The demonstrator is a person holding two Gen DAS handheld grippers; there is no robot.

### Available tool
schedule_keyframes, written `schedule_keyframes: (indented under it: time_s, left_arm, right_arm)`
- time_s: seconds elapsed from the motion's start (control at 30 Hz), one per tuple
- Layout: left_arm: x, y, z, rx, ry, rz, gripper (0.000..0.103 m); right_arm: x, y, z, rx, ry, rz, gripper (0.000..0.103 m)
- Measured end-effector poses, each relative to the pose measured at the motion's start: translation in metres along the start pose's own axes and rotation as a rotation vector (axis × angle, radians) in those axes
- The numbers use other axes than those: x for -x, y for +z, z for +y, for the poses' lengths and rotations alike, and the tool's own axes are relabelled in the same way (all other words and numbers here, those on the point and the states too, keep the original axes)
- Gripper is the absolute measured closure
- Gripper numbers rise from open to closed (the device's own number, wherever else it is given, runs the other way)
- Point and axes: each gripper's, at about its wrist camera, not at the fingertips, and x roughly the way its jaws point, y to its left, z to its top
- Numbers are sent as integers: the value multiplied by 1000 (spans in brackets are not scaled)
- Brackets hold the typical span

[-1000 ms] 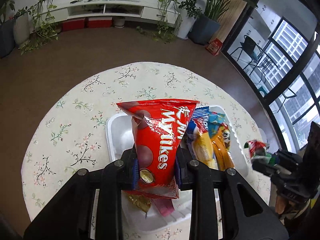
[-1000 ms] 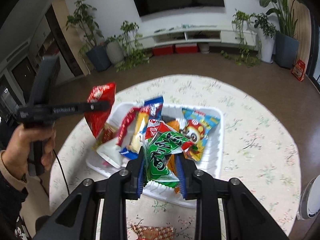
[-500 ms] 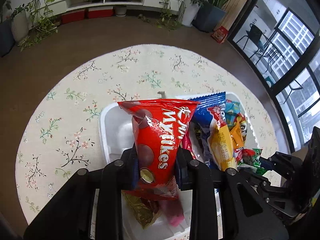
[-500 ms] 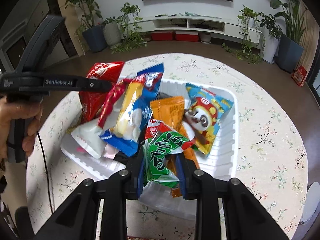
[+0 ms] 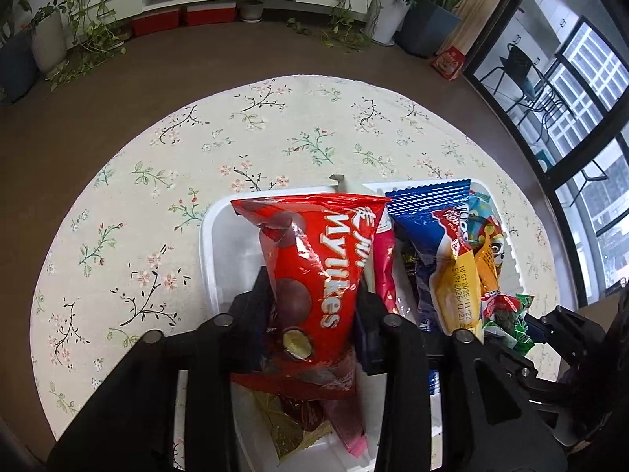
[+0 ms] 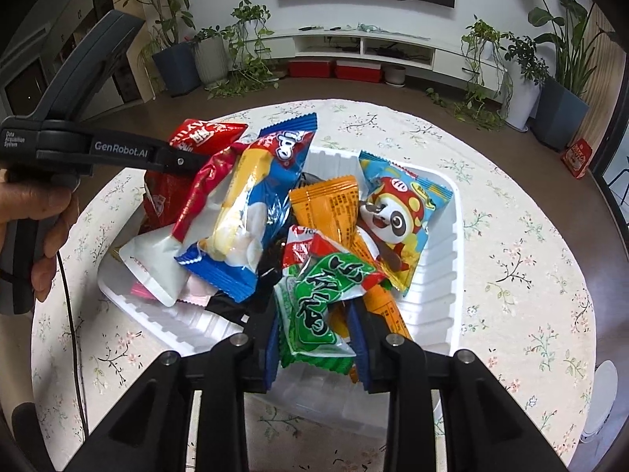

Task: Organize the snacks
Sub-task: 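Lower both packets into the tray and open both tools, then move the left tool to the brown wafer while the right tool moves to the strawberry packet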

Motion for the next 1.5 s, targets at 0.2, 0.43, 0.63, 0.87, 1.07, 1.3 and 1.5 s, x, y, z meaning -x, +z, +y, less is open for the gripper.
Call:
schedule_keyframes:
  time_s: [0.2,0.43,0.63,0.87,1.07,1.3,1.5]
  left_arm:
    - [0,-1,-2,-4,11,1,56]
    - [9,-1,-6,-10,29,-26,40]
    - [23,-3,-9,-11,36,-54,32]
    - [45,-13,-12,-11,41,-103,21]
    - [75,-32,-21,-8,52,-162,11]
    - [112,-75,-39,-40,58,-225,2]
    - [133,-142,-62,-56,40,-289,1]
  right_arm:
    - [2,0,-1,-8,0,-3,69]
    - [5,1,-6,-22,5,-10,57]
    - [6,0,-8,-26,7,-15,52]
    - [24,-4,-18,-50,25,-63,44]
    - [48,-6,-28,-88,41,-118,37]
    - [88,-31,-40,-130,63,-167,33]
    - [121,-80,-36,-184,92,-186,26]
